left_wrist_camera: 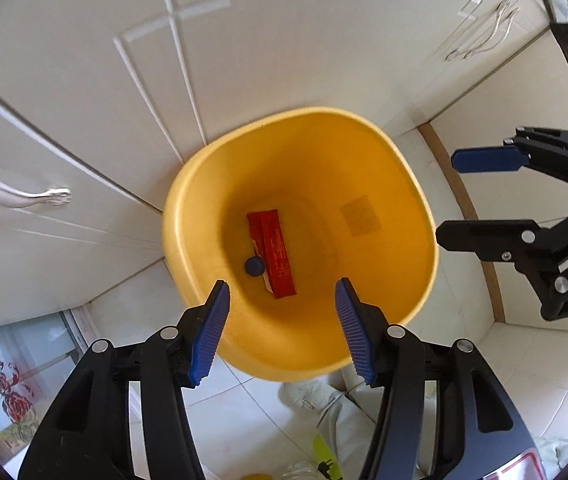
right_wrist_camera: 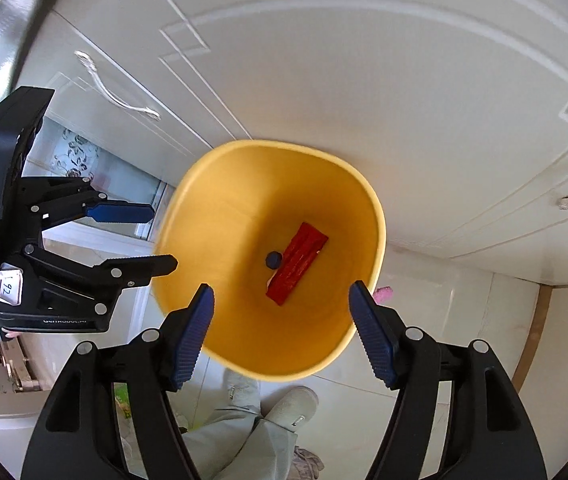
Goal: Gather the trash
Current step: 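Raise both tools from the bin back toward the counter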
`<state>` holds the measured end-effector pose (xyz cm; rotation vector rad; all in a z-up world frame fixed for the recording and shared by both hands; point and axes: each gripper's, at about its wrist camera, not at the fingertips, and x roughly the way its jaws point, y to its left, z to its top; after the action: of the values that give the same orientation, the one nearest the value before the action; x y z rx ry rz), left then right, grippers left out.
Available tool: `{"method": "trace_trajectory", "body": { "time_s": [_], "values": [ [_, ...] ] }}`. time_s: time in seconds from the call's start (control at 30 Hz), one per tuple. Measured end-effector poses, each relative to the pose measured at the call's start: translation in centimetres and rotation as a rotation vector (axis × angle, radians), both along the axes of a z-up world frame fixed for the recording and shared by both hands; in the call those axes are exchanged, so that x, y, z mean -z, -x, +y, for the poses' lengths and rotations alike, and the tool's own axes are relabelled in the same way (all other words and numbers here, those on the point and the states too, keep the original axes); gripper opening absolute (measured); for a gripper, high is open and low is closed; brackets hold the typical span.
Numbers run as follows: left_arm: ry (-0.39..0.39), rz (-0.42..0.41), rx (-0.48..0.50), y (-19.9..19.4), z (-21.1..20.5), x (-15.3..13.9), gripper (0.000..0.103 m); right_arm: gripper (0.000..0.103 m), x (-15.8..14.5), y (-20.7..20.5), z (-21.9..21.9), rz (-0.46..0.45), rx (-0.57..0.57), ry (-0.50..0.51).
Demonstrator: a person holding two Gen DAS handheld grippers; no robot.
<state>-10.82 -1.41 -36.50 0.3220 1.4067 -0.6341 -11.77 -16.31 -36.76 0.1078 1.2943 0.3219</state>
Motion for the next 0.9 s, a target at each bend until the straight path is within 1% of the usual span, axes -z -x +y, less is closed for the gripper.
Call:
{"method": "trace_trajectory", "body": {
  "time_s": [0.03, 0.17, 0.33, 0.47, 0.53, 0.57, 0.63, 0.77, 0.87, 0.9],
  "values": [
    [0.005, -0.006, -0.006, 0.2, 0.1, -0.7, 0.055, 0.070, -0.5, 0.3, 0.1, -0.010, 0.005, 0.001],
    [0.029, -0.049, -0.038, 1.6, 0.5, -3.9, 0.055, 0.070, -4.2, 2.2, 0.5, -0.080, 0.038, 0.027],
    [0.084, -0.097, -0.089, 3.6, 1.7, -8.7, 0.055, 0.070, -9.4, 4.6, 0.9, -0.165, 0.093, 0.038],
    [0.103, -0.140, -0.123, 4.9, 2.6, -12.5, 0.056, 0.070, -14.0, 6.5, 1.2, -0.235, 0.148, 0.052],
    [0.110, -0.165, -0.130, 5.7, 3.1, -13.9, 0.057, 0.070, -15.6, 7.2, 1.3, -0.258, 0.167, 0.055],
    [0.117, -0.178, -0.137, 5.9, 3.4, -15.1, 0.057, 0.070, -16.7, 7.7, 1.4, -0.276, 0.180, 0.057],
    [0.121, -0.205, -0.146, 6.0, 3.8, -17.2, 0.057, 0.070, -18.8, 8.3, 1.5, -0.308, 0.201, 0.061],
    [0.141, -0.259, -0.157, 5.3, 4.4, -20.6, 0.058, 0.070, -21.9, 8.7, 1.5, -0.360, 0.235, 0.051],
    [0.149, -0.298, -0.175, 3.8, 4.3, -21.7, 0.059, 0.070, -23.9, 7.9, 1.5, -0.396, 0.245, 0.046],
    [0.150, -0.303, -0.178, 3.3, 4.7, -22.5, 0.059, 0.070, -24.5, 7.5, 1.5, -0.407, 0.245, 0.044]
  ]
}}
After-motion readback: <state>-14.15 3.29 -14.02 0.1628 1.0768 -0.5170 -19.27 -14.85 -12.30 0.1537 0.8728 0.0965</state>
